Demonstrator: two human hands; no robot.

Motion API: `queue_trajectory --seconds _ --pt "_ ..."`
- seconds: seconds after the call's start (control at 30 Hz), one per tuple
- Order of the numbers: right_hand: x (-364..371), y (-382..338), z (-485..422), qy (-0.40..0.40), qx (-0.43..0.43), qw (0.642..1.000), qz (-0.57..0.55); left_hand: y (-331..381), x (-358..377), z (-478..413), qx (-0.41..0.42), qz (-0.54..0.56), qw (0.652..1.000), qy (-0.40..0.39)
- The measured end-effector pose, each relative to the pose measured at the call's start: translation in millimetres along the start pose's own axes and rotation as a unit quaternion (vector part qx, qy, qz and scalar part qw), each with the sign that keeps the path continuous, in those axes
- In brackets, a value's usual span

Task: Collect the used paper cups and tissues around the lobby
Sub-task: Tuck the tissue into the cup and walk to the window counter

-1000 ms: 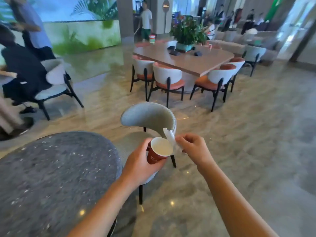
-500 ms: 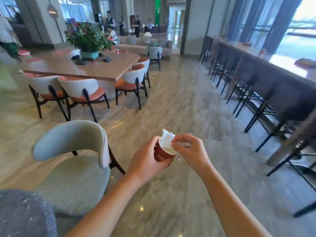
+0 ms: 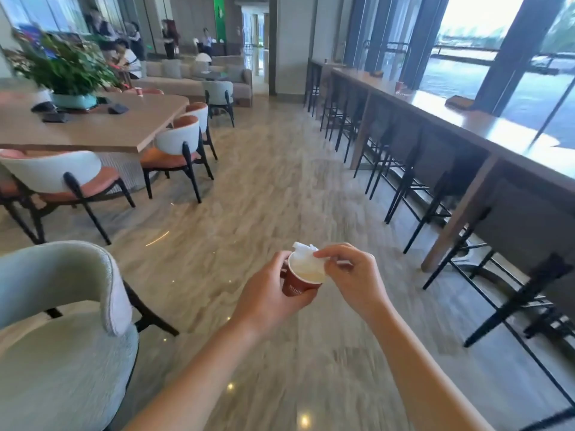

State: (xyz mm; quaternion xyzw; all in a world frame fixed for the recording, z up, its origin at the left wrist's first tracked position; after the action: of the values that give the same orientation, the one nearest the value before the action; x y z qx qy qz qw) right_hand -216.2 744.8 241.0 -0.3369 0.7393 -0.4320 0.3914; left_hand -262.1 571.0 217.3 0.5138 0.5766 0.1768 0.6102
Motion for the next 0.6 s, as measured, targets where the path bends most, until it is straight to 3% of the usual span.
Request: queue_trajectory --seconds 0.33,0.5,0.6 --pt "-27.5 6.5 -45.3 0.049 0.039 0.988 0.144 6.4 35.1 -79.7 0.047 -0.004 0.995 -0.091" --pt "-20.0 11.4 -58.0 -0.009 0.036 0.959 0.282 5.7 43.0 -113.4 0.076 -0.004 0.99 -0.122" --pt "-10.8 9.8 -55.1 -0.033 0.033 0.96 0.275 4.4 48.6 -121.0 0.07 0.025 0.987 -0.145"
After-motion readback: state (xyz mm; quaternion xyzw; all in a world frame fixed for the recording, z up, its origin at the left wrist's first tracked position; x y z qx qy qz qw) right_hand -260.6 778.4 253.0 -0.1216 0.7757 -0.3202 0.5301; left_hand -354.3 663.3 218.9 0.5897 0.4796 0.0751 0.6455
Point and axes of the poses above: each hand's wrist, its own z-axis away from the middle knuckle, its own x-axis out of the palm, y = z × x, the point moved 5 cm from there along -z, towards the middle knuckle
